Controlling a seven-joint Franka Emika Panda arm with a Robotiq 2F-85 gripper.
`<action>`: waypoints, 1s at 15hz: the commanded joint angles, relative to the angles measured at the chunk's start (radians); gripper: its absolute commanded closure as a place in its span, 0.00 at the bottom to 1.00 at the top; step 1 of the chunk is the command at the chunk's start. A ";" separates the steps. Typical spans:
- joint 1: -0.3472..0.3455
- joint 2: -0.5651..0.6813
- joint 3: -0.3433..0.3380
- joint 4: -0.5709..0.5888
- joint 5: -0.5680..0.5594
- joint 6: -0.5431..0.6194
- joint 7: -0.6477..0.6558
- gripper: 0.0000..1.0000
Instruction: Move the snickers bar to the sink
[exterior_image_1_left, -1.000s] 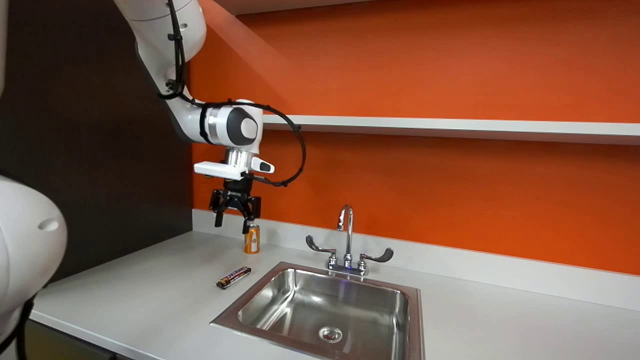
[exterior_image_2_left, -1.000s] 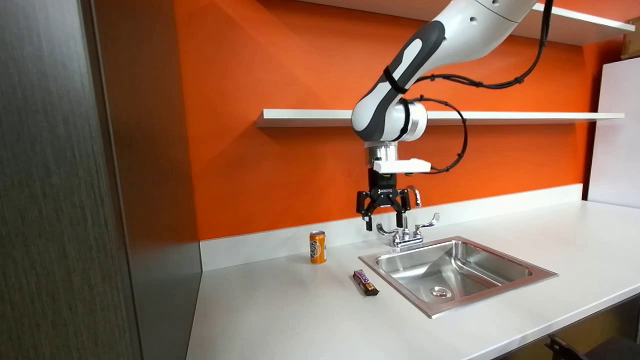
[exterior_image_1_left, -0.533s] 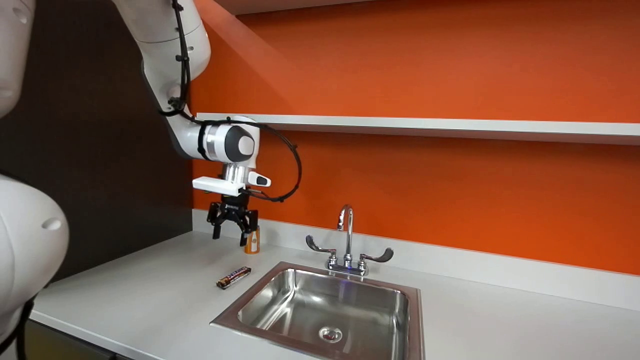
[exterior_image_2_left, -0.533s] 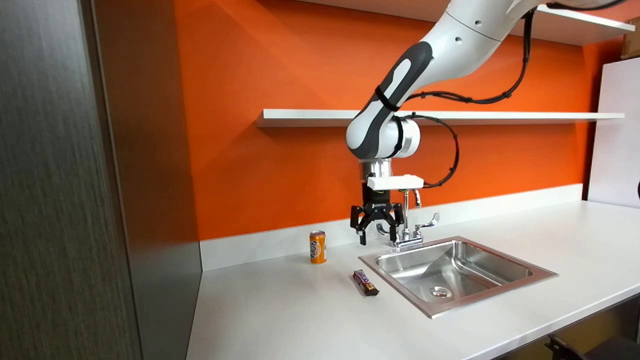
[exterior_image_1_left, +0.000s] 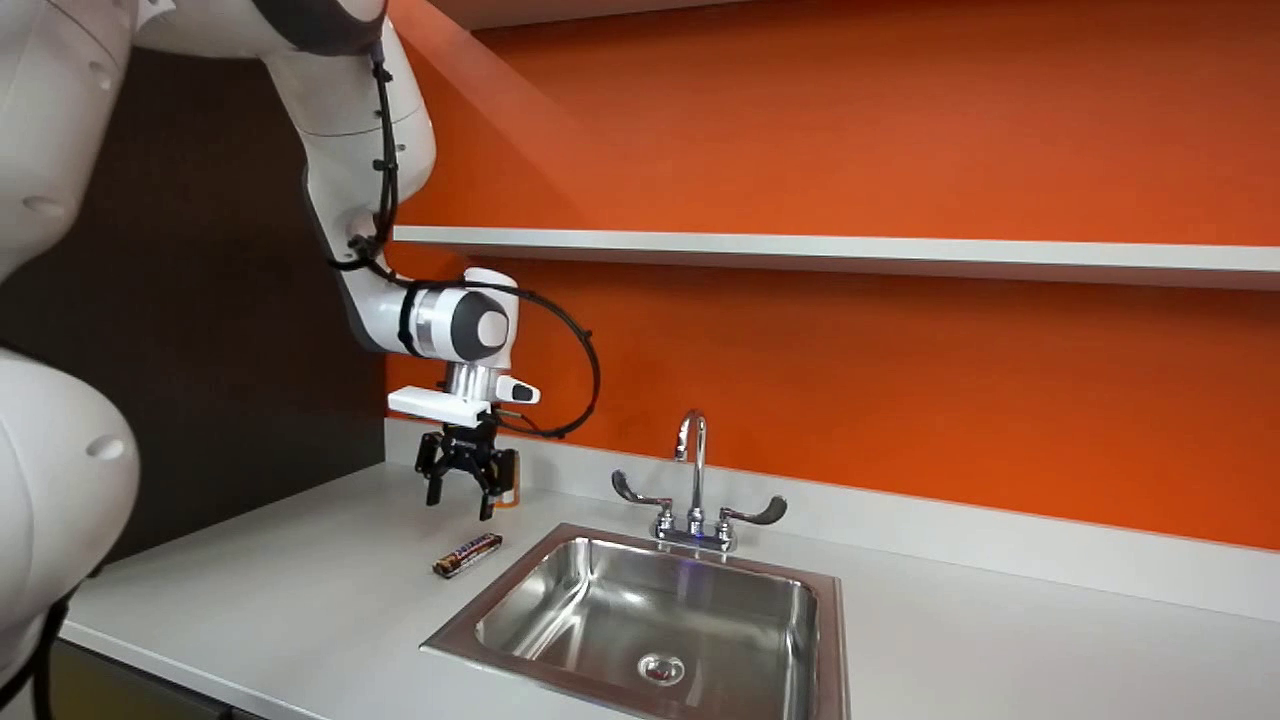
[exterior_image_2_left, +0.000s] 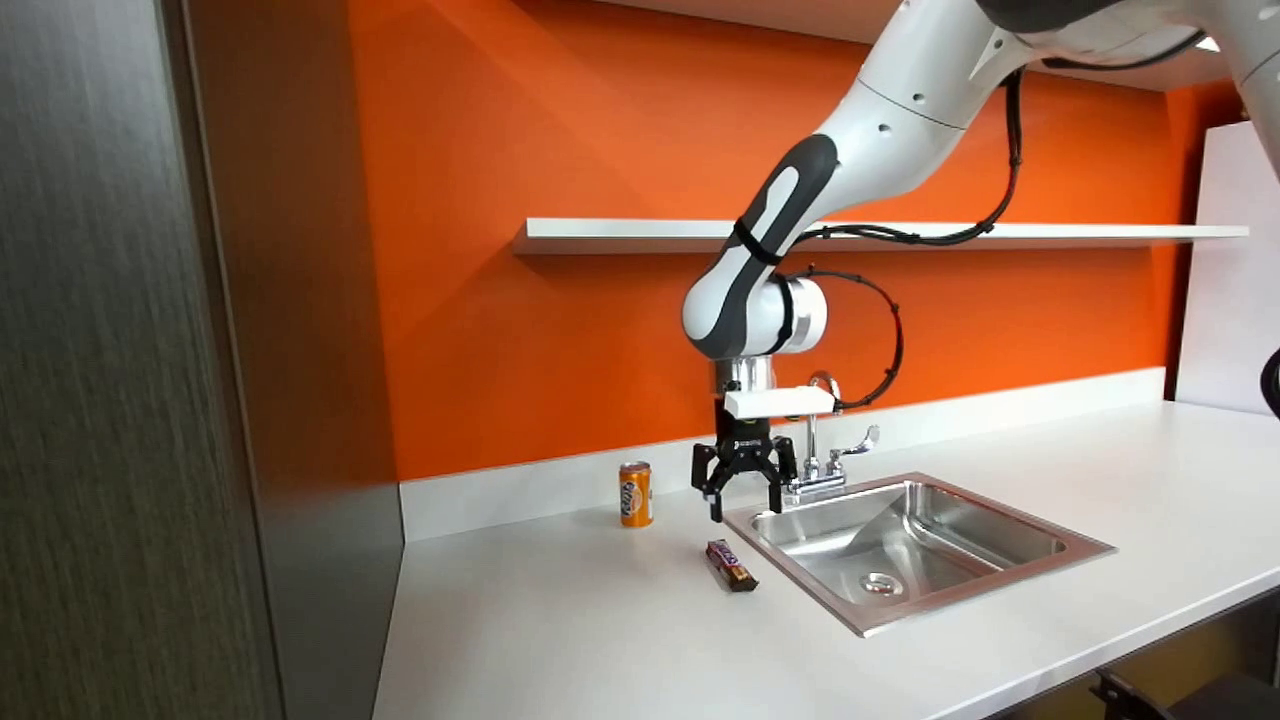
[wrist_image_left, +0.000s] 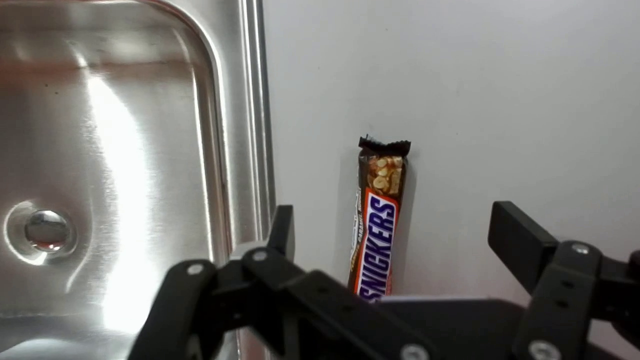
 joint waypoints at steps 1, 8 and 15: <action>0.015 0.047 0.008 0.030 -0.011 0.017 0.035 0.00; 0.041 0.114 0.001 0.059 -0.020 0.040 0.045 0.00; 0.043 0.157 -0.004 0.084 -0.019 0.047 0.059 0.00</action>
